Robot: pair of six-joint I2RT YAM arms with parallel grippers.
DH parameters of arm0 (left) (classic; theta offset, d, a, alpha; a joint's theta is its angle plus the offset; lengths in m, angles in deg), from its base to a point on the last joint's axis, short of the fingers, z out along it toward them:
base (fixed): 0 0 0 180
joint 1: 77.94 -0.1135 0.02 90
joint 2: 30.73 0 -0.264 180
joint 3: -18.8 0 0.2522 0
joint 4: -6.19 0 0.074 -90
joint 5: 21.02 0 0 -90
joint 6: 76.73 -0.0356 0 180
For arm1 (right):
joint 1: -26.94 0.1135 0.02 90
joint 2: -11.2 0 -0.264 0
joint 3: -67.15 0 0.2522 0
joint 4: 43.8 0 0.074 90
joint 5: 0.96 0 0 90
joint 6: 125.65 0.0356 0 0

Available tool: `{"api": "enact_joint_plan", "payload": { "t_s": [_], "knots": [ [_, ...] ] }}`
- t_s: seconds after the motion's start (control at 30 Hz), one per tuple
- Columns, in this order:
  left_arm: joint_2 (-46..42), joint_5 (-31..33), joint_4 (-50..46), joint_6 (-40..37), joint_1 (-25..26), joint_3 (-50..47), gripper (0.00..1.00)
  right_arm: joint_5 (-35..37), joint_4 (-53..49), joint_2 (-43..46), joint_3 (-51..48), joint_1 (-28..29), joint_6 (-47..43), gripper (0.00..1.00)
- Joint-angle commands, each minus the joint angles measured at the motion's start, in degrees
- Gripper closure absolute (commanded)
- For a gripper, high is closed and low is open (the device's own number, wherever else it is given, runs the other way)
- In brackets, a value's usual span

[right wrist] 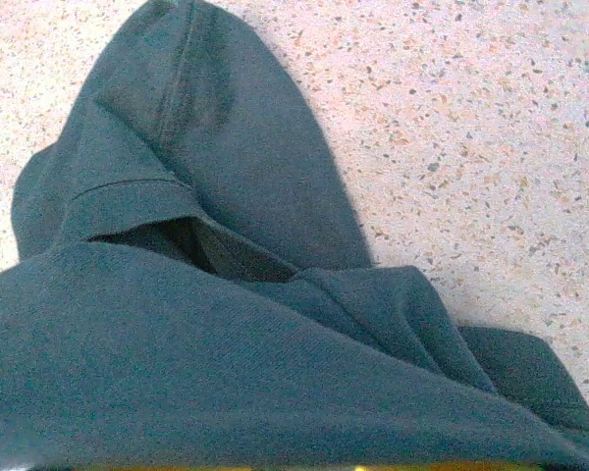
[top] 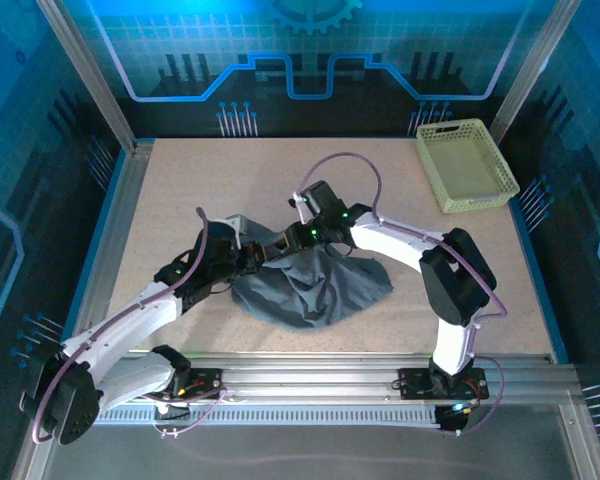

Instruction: Fold the inside-out t-shirt

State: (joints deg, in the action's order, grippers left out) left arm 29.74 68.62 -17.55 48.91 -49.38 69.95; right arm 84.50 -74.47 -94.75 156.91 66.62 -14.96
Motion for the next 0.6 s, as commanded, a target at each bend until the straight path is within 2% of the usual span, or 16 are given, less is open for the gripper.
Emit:
{"api": "enact_joint_plan", "payload": {
  "t_s": [0.0, 0.17, 0.57],
  "knots": [
    [0.49, -1.11, 1.54, -0.04, -0.52, -0.34, 1.00, 2.65, -2.25, 0.44, 1.78, 1.51, -1.92, 0.64],
    [0.60, -0.69, 1.52, -0.28, -0.55, -0.21, 1.00, 9.84, -5.22, -0.06, 0.92, 4.20, -2.18, 0.59],
    [0.08, -0.67, 1.45, -0.22, -0.76, -0.21, 1.00, 18.96, -11.74, -4.37, 4.32, 6.38, -0.48, 0.53]
  ]
}}
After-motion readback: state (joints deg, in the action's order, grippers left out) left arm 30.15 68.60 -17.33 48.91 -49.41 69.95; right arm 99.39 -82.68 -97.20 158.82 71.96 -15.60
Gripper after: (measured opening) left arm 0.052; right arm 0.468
